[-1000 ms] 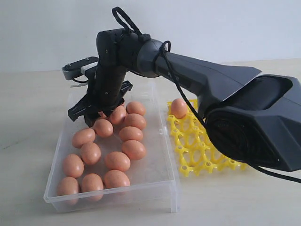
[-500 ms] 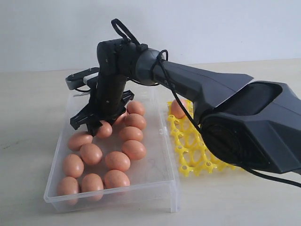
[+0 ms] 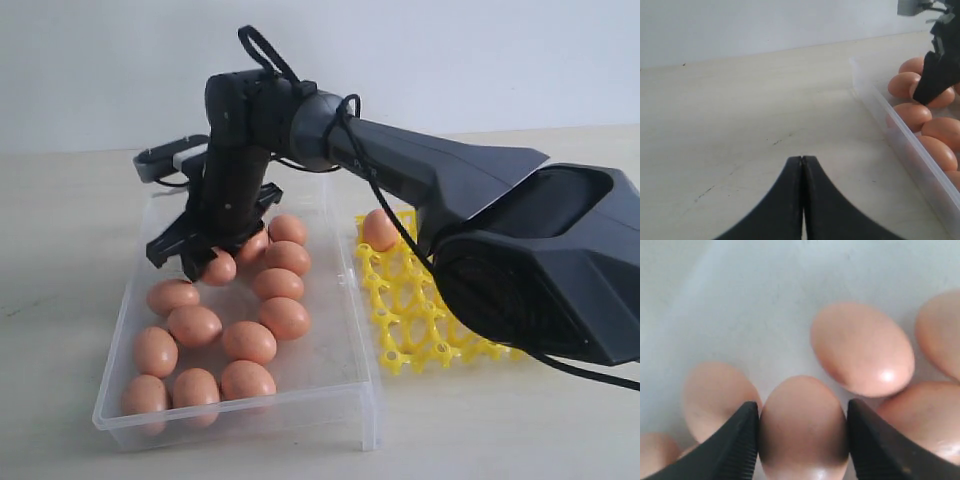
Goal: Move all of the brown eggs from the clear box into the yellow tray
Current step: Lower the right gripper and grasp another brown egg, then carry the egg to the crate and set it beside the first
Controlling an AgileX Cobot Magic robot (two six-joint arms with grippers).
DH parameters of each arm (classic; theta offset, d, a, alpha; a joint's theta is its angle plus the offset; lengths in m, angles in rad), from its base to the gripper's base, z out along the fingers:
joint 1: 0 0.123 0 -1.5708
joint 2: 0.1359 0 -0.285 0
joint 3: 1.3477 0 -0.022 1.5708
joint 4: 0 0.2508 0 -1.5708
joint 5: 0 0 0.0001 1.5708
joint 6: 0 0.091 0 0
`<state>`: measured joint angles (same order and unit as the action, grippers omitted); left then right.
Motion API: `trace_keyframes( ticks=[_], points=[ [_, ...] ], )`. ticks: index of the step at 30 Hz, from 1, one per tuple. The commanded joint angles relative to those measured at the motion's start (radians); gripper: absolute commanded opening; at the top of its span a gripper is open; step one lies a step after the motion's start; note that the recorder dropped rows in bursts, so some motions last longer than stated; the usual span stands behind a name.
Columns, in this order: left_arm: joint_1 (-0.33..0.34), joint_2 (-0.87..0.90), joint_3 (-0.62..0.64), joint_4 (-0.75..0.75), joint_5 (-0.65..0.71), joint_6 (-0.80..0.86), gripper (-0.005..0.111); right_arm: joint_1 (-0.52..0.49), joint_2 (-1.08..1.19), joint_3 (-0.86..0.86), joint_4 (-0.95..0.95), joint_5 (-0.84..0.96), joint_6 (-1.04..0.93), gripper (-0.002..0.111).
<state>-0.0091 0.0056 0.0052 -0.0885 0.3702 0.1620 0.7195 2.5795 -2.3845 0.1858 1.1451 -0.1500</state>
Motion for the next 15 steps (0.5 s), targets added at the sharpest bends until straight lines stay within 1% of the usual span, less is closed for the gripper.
trace_keyframes(
  ticks=[1, 3, 5, 8, 11, 15],
  points=[
    [-0.001, -0.006, -0.005, -0.004, -0.010, -0.005, 0.000, -0.011, -0.127, -0.005, 0.010, -0.106, -0.029, 0.000],
    [-0.001, -0.006, -0.005, -0.004, -0.010, -0.005, 0.000, -0.021, -0.182, 0.022, -0.016, -0.150, -0.037, 0.000],
    [-0.001, -0.006, -0.005, -0.004, -0.010, -0.008, 0.000, -0.030, -0.246, 0.085, -0.022, -0.206, -0.037, 0.000],
    [-0.001, -0.006, -0.005, -0.004, -0.010, -0.008, 0.000, -0.051, -0.370, 0.245, -0.045, -0.326, -0.037, 0.000],
    [-0.001, -0.006, -0.005, -0.004, -0.010, -0.008, 0.000, -0.076, -0.513, 0.497, -0.066, -0.508, -0.039, 0.000],
    [-0.001, -0.006, -0.005, -0.004, -0.010, -0.005, 0.000, -0.131, -0.715, 0.874, -0.073, -0.844, -0.039, 0.000]
  ],
)
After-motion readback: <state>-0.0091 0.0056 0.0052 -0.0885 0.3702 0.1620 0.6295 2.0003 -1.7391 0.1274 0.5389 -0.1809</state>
